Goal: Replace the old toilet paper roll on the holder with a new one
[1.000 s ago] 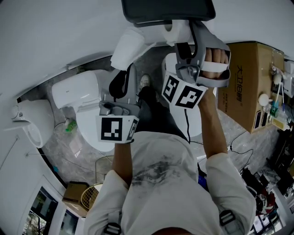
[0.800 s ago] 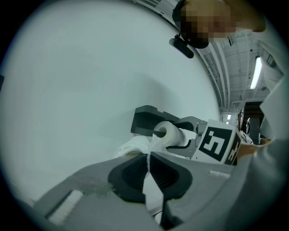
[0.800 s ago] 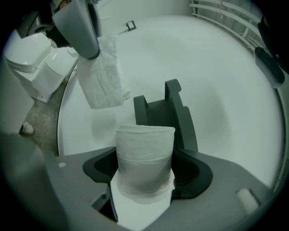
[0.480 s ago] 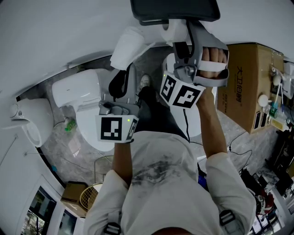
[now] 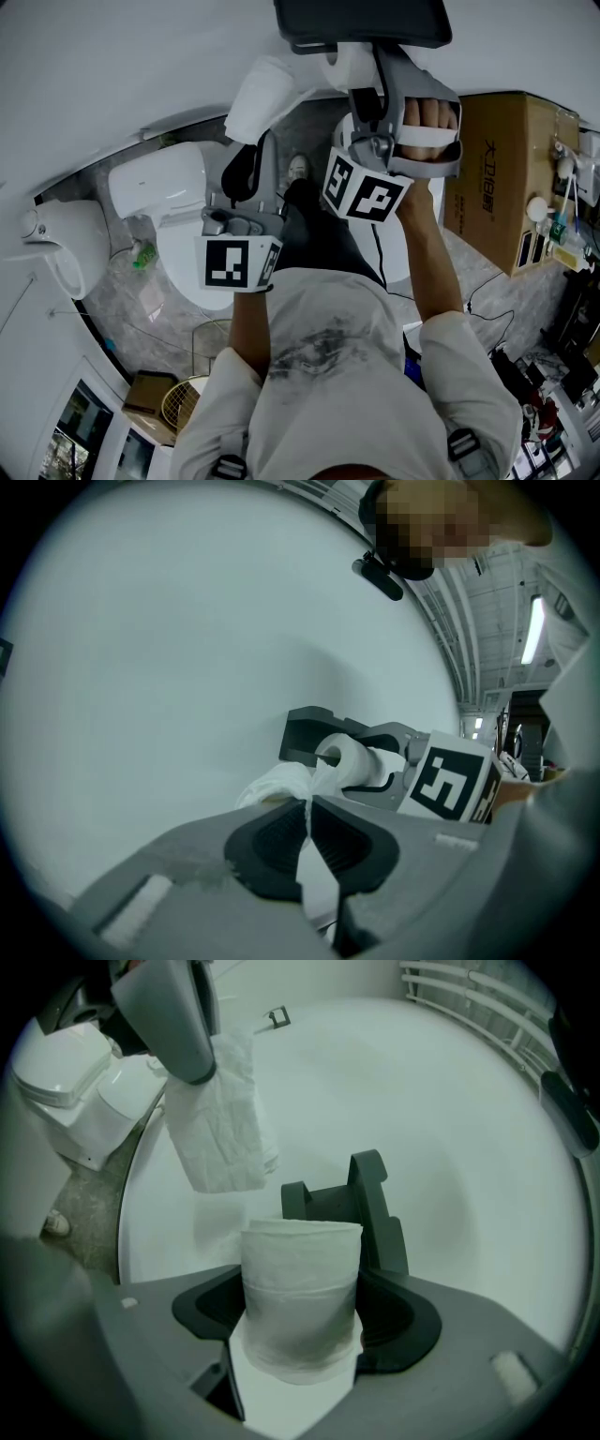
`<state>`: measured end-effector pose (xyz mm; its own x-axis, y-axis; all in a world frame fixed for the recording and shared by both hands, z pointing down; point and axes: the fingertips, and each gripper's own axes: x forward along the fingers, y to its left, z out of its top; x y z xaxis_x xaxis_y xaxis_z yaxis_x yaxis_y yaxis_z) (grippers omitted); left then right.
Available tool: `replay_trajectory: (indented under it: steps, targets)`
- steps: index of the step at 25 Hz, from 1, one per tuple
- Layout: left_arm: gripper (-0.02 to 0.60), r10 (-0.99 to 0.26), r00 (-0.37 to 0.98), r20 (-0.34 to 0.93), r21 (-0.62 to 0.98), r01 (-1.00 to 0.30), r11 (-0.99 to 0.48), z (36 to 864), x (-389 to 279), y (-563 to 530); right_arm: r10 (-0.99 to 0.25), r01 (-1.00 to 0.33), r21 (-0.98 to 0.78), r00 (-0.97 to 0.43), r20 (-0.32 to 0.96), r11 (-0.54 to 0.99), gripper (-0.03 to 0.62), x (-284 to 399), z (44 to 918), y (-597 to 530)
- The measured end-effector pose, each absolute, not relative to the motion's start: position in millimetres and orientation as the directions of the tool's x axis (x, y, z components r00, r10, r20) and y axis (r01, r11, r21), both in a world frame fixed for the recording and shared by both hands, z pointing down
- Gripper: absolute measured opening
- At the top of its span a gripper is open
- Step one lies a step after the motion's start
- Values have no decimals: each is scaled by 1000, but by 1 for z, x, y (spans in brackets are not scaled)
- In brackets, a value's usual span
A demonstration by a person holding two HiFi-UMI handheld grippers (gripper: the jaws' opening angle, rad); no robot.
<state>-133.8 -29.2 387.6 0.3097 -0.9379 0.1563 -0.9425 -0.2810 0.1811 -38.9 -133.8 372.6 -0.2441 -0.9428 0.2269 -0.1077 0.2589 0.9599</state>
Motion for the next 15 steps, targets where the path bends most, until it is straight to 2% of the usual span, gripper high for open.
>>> replay_trajectory:
  steps: [15]
  targets:
    - [15, -948, 285, 143, 175, -950, -259, 383, -146, -15, -927, -109, 957, -299, 227, 269, 362, -58, 377, -119]
